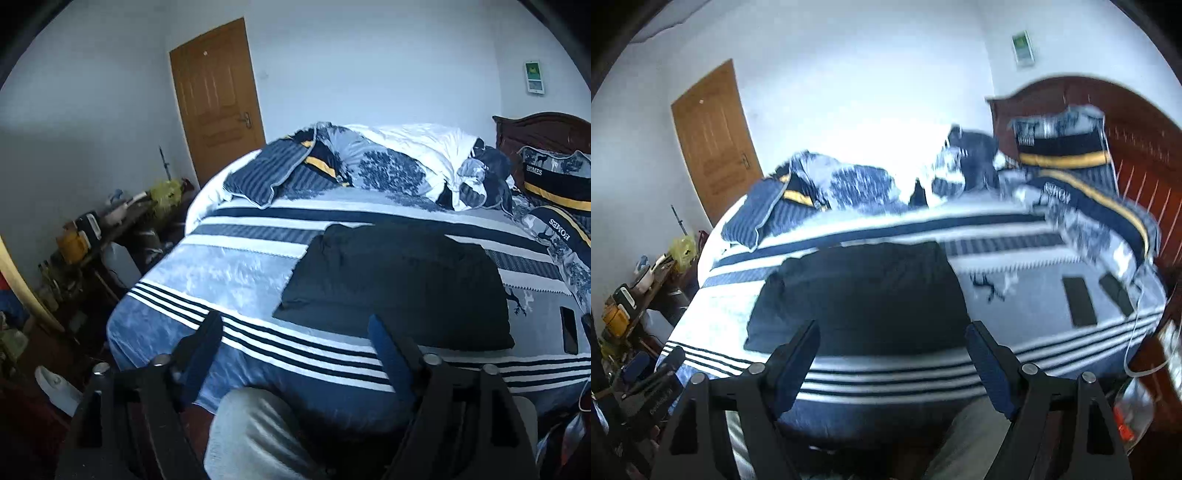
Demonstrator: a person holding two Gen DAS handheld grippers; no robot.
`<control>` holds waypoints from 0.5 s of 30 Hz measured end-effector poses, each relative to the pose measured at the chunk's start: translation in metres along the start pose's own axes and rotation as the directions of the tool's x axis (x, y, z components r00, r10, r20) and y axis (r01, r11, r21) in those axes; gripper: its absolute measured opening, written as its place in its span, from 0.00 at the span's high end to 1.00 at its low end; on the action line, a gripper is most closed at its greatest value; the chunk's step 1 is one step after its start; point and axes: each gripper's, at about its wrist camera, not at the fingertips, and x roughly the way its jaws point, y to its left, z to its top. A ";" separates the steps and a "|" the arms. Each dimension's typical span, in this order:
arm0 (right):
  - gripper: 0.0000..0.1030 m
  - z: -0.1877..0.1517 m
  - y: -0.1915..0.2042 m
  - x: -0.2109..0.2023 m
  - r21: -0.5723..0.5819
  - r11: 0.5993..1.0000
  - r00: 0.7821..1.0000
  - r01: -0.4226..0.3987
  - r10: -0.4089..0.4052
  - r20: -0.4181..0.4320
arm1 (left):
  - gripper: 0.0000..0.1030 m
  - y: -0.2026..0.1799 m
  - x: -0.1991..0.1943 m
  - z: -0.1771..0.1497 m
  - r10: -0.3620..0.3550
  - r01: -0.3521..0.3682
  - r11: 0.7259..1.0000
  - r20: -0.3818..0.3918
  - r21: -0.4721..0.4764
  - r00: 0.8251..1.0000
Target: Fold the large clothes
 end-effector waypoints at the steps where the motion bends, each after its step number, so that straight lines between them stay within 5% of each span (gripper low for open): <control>1: 0.19 0.003 0.004 -0.004 -0.006 1.000 1.000 -0.008 0.008 0.007 | 0.15 0.000 -0.004 0.001 0.000 0.000 1.000 0.010 0.001 1.000; 15: 0.18 0.005 0.028 -0.022 -0.019 1.000 0.996 -0.019 0.021 0.084 | 0.15 0.004 -0.008 0.011 -0.018 0.018 1.000 0.015 -0.018 1.000</control>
